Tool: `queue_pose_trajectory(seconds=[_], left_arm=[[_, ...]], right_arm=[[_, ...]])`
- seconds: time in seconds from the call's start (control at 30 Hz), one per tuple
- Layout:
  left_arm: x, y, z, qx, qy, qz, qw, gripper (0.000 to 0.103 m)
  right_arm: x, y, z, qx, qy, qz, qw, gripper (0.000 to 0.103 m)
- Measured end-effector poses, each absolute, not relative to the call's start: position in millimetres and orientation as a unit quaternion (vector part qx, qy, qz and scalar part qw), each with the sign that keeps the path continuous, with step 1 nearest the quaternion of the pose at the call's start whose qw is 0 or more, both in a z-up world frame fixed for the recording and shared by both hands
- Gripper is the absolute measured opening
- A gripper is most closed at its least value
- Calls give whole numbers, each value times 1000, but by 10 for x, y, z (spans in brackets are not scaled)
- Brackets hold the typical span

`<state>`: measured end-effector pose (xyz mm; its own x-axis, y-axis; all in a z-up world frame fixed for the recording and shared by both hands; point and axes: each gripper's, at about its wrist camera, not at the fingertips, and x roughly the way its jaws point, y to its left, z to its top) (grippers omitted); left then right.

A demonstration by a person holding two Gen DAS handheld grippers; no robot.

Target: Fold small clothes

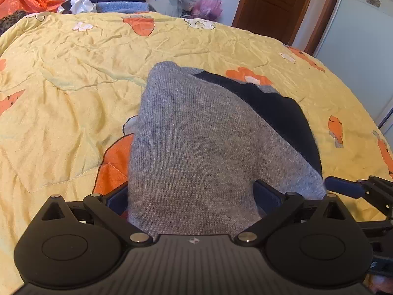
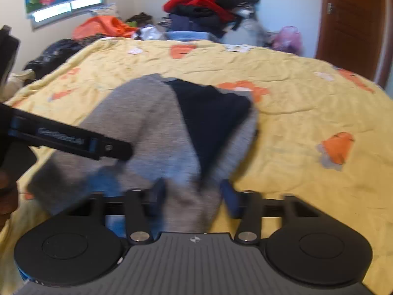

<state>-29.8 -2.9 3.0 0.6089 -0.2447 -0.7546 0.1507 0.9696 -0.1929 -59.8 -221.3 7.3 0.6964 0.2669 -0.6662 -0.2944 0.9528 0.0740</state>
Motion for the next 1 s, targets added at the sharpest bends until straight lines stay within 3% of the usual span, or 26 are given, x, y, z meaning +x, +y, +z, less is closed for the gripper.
queue_pose_trajectory(seconds=[0.1, 0.17, 0.23, 0.73, 0.87, 1.0], left_arm=[[-384, -12, 69, -56, 428, -103, 896, 103], [-502, 26, 105, -55, 424, -93, 899, 103], [-658, 73, 151, -48, 411, -85, 906, 103], [-1282, 474, 170, -35, 400, -60, 914, 103], [-1078, 462, 477, -83, 365, -114, 920, 103], [-700, 278, 566, -124, 357, -209, 902, 103]], right_arm=[[-767, -2296, 174, 8, 347, 159, 924, 79], [-940, -2307, 222, 6, 340, 155, 927, 96], [-1118, -2315, 222, 8, 334, 166, 928, 100], [-1587, -2284, 75, 21, 331, 140, 933, 101], [-1335, -2290, 301, 33, 289, 129, 948, 102], [-750, -2293, 407, 55, 299, 127, 944, 102]])
